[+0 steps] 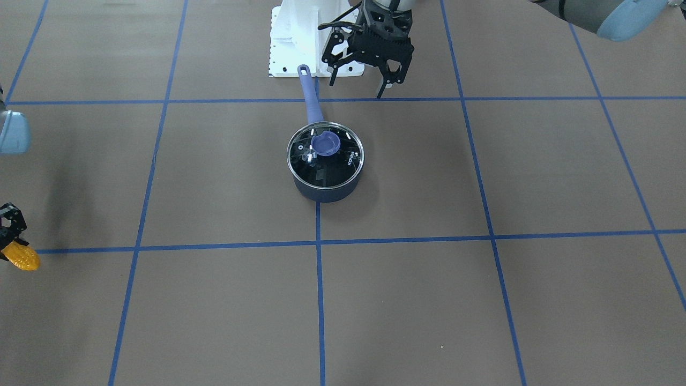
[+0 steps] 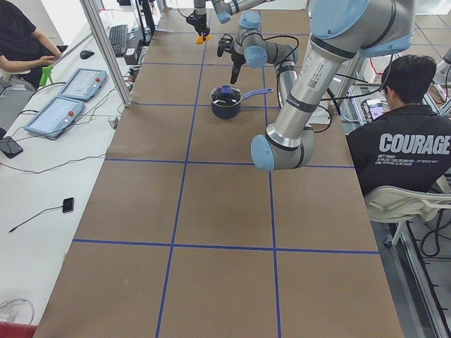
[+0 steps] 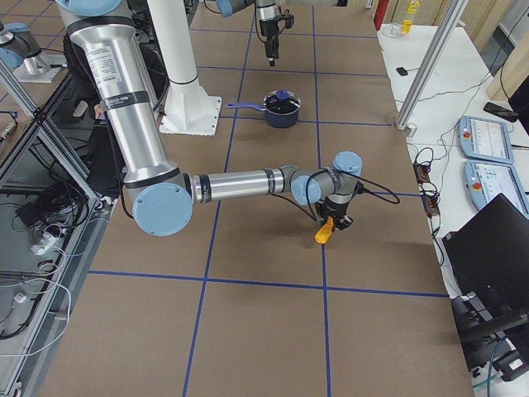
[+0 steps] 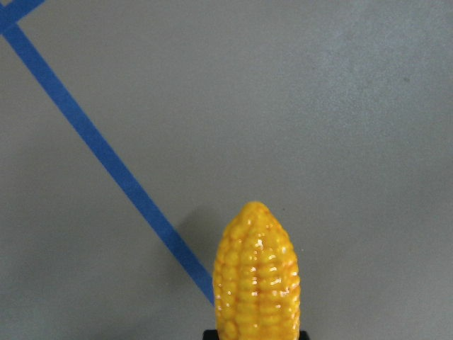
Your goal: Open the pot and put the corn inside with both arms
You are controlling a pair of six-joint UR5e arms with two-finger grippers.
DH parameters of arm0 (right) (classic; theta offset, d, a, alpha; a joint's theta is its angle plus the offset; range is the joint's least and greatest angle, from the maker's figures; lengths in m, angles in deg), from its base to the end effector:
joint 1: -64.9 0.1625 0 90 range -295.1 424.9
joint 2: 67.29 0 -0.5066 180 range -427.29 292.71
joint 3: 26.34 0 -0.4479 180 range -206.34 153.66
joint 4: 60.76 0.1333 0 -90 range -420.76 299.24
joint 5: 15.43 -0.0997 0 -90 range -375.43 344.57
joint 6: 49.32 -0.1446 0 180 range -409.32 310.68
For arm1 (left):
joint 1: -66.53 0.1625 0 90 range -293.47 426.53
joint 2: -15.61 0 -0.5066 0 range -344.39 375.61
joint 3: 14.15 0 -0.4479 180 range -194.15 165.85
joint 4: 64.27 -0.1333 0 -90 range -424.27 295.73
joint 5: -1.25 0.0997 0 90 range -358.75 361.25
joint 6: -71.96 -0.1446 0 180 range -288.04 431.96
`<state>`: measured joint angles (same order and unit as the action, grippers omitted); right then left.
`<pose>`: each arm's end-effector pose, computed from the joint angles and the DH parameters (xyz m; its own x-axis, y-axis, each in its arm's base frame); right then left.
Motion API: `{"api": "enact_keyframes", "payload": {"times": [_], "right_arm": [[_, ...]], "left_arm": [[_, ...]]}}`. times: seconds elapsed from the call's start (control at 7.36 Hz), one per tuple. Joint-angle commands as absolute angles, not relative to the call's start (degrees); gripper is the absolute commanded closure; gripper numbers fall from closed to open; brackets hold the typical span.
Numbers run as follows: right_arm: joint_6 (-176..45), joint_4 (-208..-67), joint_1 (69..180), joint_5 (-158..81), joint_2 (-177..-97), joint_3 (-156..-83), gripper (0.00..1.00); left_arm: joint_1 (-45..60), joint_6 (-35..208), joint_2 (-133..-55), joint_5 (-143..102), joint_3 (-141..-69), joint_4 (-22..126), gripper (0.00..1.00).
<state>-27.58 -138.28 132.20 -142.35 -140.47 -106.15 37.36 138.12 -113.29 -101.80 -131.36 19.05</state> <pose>-0.2364 -0.6854 0.6723 0.4795 -0.7780 0.4060 0.5838 0.6282 0.5143 0.5373 -0.4152 0.1330 0.5295 0.1554 -0.8340 0.0995 0.9649 0.2430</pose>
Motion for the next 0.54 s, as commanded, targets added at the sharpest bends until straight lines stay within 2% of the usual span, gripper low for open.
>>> {"api": "enact_keyframes", "payload": {"times": [0.0,0.41], "right_arm": [[-26.99,-148.87,133.54,-143.23,-139.10,-112.97,0.64],[-26.90,-153.31,134.59,-144.80,-138.92,-116.95,0.64]], "left_arm": [[37.88,137.79,-116.57,-100.88,-125.34,19.58,0.03],[37.79,134.82,-119.99,-98.51,-120.25,19.58,0.03]]}}
